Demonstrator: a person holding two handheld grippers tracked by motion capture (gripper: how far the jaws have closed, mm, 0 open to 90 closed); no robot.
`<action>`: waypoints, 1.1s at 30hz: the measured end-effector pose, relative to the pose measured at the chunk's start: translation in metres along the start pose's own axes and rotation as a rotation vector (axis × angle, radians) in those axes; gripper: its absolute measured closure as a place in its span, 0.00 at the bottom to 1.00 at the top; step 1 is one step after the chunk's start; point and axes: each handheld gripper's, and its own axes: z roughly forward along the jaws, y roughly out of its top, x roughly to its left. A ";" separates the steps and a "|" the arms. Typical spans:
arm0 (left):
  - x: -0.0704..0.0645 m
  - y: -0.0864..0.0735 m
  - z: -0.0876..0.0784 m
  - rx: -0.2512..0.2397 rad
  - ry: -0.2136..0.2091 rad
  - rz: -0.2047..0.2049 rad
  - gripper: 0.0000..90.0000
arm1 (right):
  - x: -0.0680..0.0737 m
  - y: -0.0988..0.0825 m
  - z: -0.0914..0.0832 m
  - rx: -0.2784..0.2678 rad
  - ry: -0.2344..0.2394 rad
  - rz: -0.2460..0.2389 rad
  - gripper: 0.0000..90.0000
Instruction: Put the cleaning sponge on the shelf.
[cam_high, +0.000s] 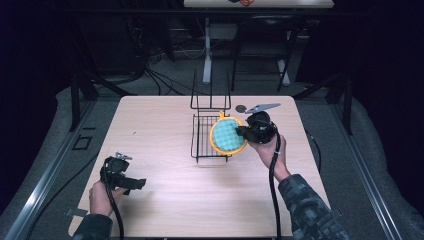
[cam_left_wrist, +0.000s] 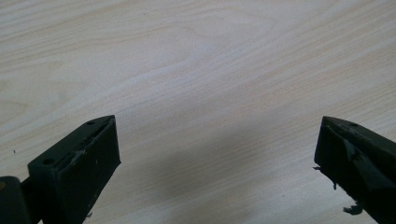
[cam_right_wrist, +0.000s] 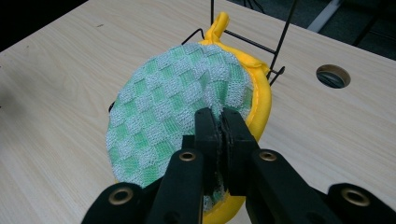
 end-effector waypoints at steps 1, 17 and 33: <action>0.000 0.000 0.000 0.001 0.000 0.000 0.00 | 0.001 0.001 0.002 0.003 -0.002 0.004 0.97; 0.000 0.000 0.000 -0.002 -0.002 0.001 0.00 | 0.006 0.002 0.022 -0.005 0.001 0.044 0.97; 0.000 0.000 0.000 0.000 -0.003 0.001 0.00 | 0.004 -0.005 0.042 -0.039 -0.001 0.124 0.97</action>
